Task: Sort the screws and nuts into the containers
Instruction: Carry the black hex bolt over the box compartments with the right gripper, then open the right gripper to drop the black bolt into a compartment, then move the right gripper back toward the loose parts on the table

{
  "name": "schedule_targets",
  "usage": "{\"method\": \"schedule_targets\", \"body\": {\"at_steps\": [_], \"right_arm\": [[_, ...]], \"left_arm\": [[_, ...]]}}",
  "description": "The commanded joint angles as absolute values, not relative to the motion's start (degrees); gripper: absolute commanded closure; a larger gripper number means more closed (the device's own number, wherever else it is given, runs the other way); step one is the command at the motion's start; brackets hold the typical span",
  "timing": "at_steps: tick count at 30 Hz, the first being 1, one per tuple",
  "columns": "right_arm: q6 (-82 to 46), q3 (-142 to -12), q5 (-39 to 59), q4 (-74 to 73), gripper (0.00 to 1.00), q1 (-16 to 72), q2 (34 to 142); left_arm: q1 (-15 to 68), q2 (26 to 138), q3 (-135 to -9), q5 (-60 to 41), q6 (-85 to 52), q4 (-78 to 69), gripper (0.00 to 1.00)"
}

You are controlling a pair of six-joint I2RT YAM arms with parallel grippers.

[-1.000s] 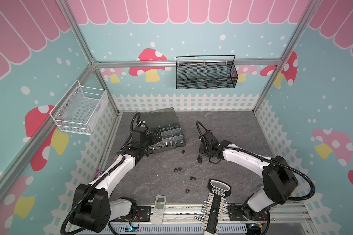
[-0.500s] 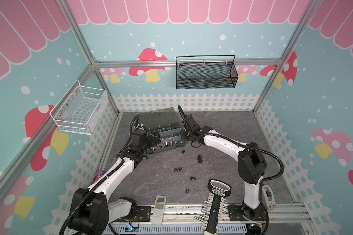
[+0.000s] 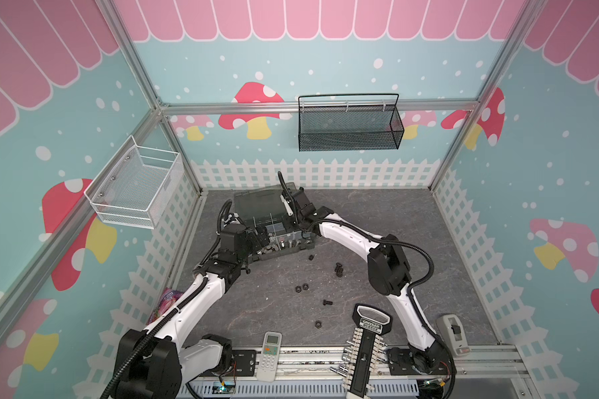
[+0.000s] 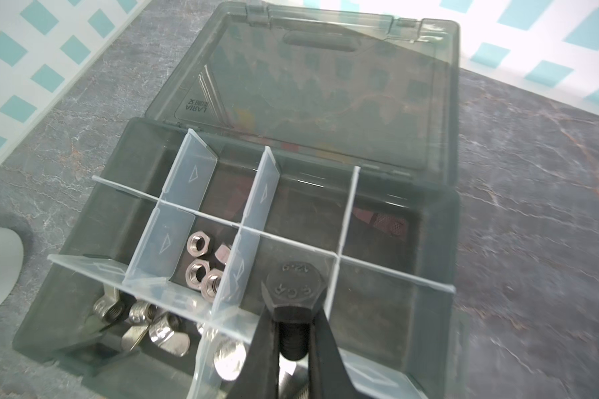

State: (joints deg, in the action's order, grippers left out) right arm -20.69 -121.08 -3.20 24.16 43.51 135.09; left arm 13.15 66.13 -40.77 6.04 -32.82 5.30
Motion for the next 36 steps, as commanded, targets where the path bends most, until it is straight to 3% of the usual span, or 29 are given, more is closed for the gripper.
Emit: {"method": "schedule_targets", "body": {"at_steps": [1, 5, 17, 27, 36], "right_arm": [[-18.0, -125.1, -1.7, 25.5, 1.00, 43.9, 137.9], [-17.7, -127.3, -1.5, 25.8, 1.00, 43.9, 140.1], [-18.0, -127.5, -2.1, 26.9, 0.62, 44.0, 140.7], [-19.4, -125.8, -3.8, 28.4, 0.61, 43.9, 135.9], [-26.0, -106.0, -8.9, 27.9, 0.61, 43.9, 121.4]], "left_arm": [[12.9, 65.5, -40.5, 6.9, -34.1, 4.9, 0.00], [12.8, 65.6, -40.6, 7.2, -34.1, 4.9, 0.00], [12.8, 65.6, -40.7, 7.9, -34.5, 5.4, 0.00], [12.7, 64.7, -40.8, 9.6, -34.6, 6.7, 0.00], [12.7, 63.7, -40.4, 10.7, -35.1, 7.1, 0.00]]}}
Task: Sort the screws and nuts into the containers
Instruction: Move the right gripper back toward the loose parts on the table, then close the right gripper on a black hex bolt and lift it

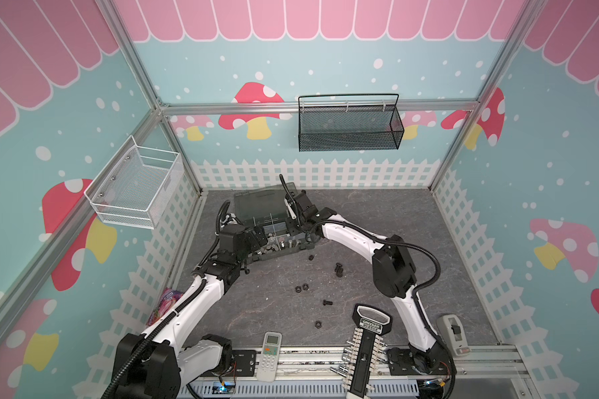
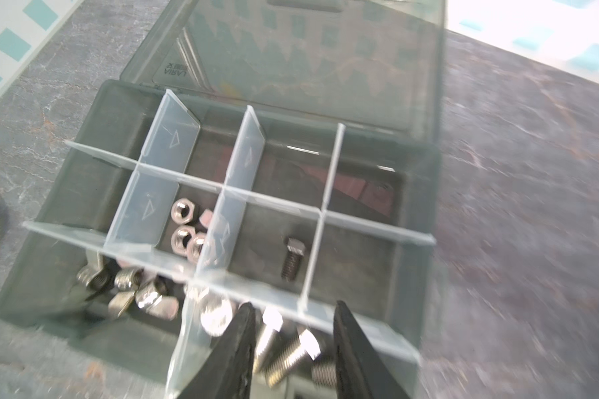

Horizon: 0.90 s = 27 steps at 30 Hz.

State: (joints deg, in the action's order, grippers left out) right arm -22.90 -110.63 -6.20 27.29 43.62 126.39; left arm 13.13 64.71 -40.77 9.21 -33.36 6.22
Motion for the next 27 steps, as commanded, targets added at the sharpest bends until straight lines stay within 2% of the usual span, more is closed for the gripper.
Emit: {"method": "schedule_targets", "body": {"at_steps": [1, 7, 13, 18, 27], "right_arm": [[-27.0, -102.7, -9.3, 27.6, 0.60, 43.9, 119.2], [-34.1, -84.7, -12.8, 28.9, 0.57, 43.8, 106.8], [-41.4, -72.5, -14.2, 32.9, 0.54, 43.2, 99.6], [-44.5, -67.1, -13.4, 33.1, 0.52, 42.5, 97.4], [-44.9, -64.9, -11.3, 30.7, 0.52, 41.3, 100.2]], "left_arm": [[12.7, 63.8, -40.3, 10.8, -35.1, 7.0, 0.00], [12.6, 64.4, -40.4, 10.0, -35.4, 6.3, 0.00], [12.6, 64.8, -39.8, 7.6, -35.4, 3.7, 0.00], [12.6, 65.1, -39.1, 5.8, -35.9, 1.9, 0.00], [12.5, 66.0, -39.1, 5.6, -35.6, 1.6, 0.00]]}}
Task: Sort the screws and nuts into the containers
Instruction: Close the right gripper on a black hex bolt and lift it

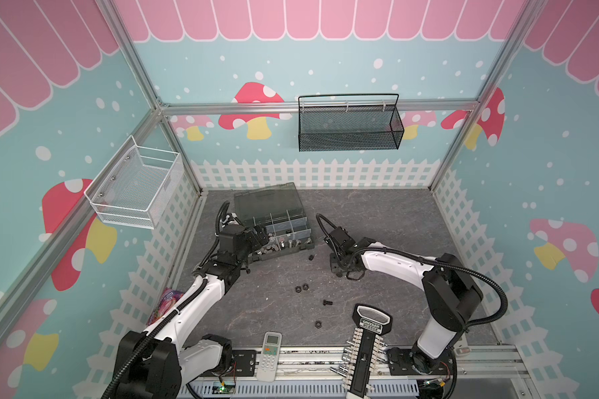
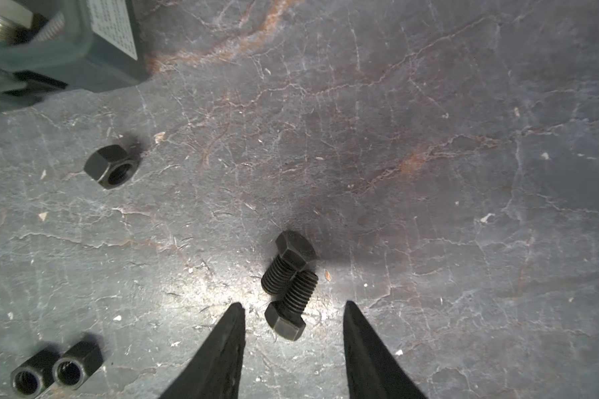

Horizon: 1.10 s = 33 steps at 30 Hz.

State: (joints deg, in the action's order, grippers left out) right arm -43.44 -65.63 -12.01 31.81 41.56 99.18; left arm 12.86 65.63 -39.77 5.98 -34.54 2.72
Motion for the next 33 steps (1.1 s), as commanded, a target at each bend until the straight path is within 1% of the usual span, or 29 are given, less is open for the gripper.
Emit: {"method": "schedule_targets", "body": {"at_steps": [1, 12, 21, 28, 33], "right_arm": [[-44.7, -64.9, -11.1, 30.3, 0.52, 41.2, 100.4], [-44.3, -65.7, -9.8, 28.3, 0.54, 40.0, 103.6], [-43.5, -65.5, -8.1, 26.4, 0.59, 39.6, 105.0], [-42.4, -67.1, -6.5, 25.6, 0.64, 39.6, 106.4], [-42.1, -67.3, -5.8, 25.4, 0.64, 39.6, 107.2]], "left_arm": [[12.6, 66.1, -39.1, 5.6, -35.7, 1.6, 0.00], [12.6, 66.7, -39.2, 5.8, -35.4, 1.8, 0.00], [12.6, 67.0, -39.5, 5.6, -35.4, 1.7, 0.00], [12.6, 67.0, -39.8, 5.8, -35.3, 2.0, 0.00], [12.6, 67.1, -40.0, 5.8, -35.2, 2.0, 0.00]]}}
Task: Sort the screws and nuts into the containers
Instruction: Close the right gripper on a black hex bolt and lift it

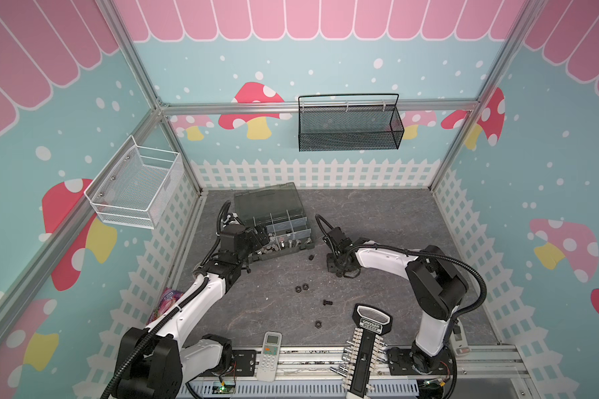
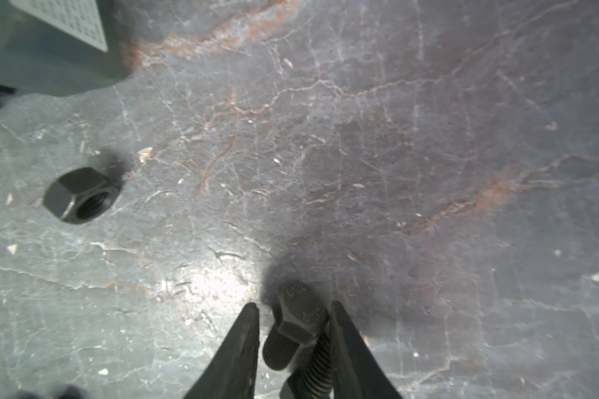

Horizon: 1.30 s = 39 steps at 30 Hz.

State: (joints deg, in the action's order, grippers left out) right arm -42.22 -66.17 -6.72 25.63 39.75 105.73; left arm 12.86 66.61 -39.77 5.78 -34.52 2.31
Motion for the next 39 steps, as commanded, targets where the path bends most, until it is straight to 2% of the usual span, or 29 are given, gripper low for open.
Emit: {"method": "schedule_targets", "body": {"at_steps": [1, 11, 14, 22, 26, 32, 39], "right_arm": [[-42.0, -67.3, -5.8, 25.5, 0.65, 39.6, 107.4], [-41.5, -68.0, -6.0, 26.3, 0.66, 39.6, 110.8], [-41.2, -68.2, -6.1, 26.9, 0.70, 39.7, 111.2], [-40.5, -68.5, -5.6, 26.4, 0.89, 39.9, 108.4], [-39.3, -69.7, -5.5, 25.5, 0.96, 40.1, 105.5], [-36.0, -74.8, -6.0, 23.9, 1.00, 40.4, 104.7], [-30.4, -85.8, -3.8, 20.7, 1.00, 40.9, 108.4]], "left_arm": [[12.6, 67.1, -40.0, 5.8, -35.2, 2.0, 0.00], [12.6, 67.2, -40.0, 5.8, -35.2, 2.0, 0.00], [12.6, 67.2, -40.1, 5.8, -35.2, 2.1, 0.00], [12.6, 67.2, -40.0, 5.9, -35.3, 2.0, 0.00], [12.6, 67.0, -39.9, 6.0, -35.2, 2.2, 0.00], [12.6, 66.8, -39.5, 6.2, -35.2, 2.4, 0.00], [12.6, 66.7, -39.6, 6.1, -35.2, 2.5, 0.00]]}}
